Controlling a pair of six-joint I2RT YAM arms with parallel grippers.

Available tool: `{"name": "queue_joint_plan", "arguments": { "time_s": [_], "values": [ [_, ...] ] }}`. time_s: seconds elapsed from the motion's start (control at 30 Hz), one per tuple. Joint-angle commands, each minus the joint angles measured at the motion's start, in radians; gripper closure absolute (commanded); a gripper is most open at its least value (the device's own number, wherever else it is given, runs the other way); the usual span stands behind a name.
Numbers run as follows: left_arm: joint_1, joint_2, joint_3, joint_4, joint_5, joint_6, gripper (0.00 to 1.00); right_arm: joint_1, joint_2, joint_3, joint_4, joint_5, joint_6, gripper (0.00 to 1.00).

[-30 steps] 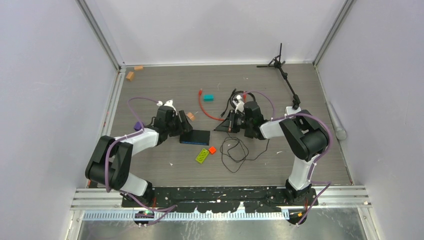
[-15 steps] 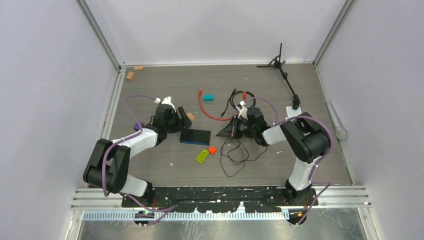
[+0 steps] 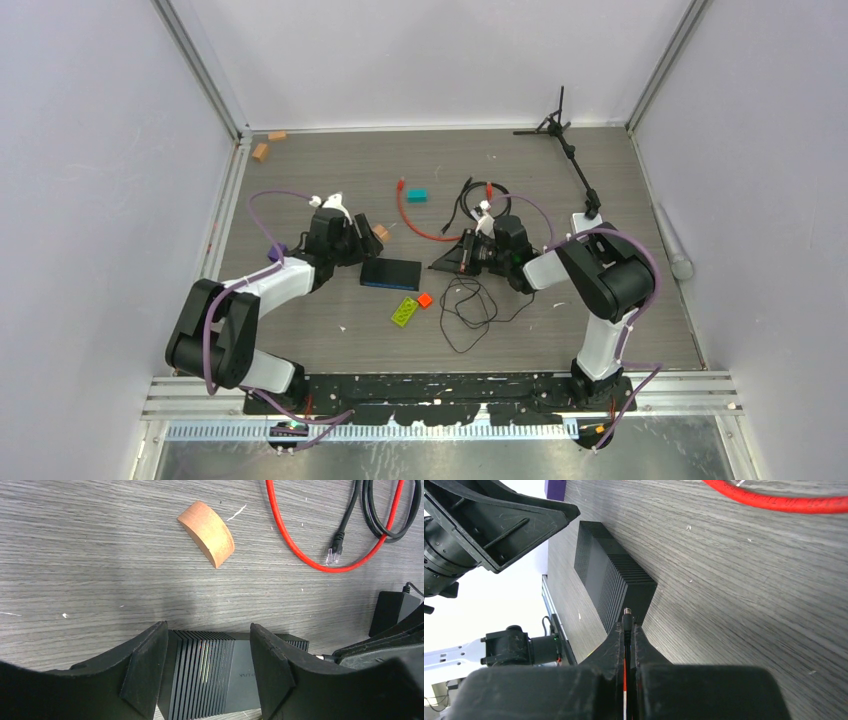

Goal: Insert the plug into the switch port
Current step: Insert the power into the switch port.

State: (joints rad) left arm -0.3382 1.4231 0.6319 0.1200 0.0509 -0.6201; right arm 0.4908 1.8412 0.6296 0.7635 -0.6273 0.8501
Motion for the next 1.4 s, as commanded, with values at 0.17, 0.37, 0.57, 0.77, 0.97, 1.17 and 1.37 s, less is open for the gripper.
{"name": "queue_joint_plan", "arguments": {
  "time_s": [0.17,0.37,0.57,0.77,0.97,1.17,1.37],
  "values": [
    [-0.002,0.014,0.014,0.010,0.016,0.018,0.36,0.017,-0.001,0.012,-0.004,0.025,0.002,1.00],
    [-0.009,0.015,0.017,0.002,0.017,0.025,0.37,0.023,0.002,0.018,-0.045,0.041,-0.005,1.00],
    [-0.016,0.018,0.021,-0.006,0.013,0.032,0.38,0.034,-0.016,0.016,-0.067,0.044,-0.019,1.00],
    [-0.022,0.027,0.029,-0.013,0.014,0.037,0.39,0.042,0.013,0.040,-0.081,0.015,-0.034,0.99],
    [-0.032,0.039,0.037,-0.016,0.015,0.043,0.40,0.049,0.025,0.048,-0.066,-0.010,-0.035,1.00],
    [-0.039,0.053,0.044,-0.016,0.022,0.043,0.43,0.049,0.035,0.048,-0.033,-0.032,-0.029,1.00],
    [-0.044,0.057,0.047,-0.016,0.017,0.047,0.44,0.050,0.044,0.043,0.014,-0.057,-0.007,1.00]
  ]
}}
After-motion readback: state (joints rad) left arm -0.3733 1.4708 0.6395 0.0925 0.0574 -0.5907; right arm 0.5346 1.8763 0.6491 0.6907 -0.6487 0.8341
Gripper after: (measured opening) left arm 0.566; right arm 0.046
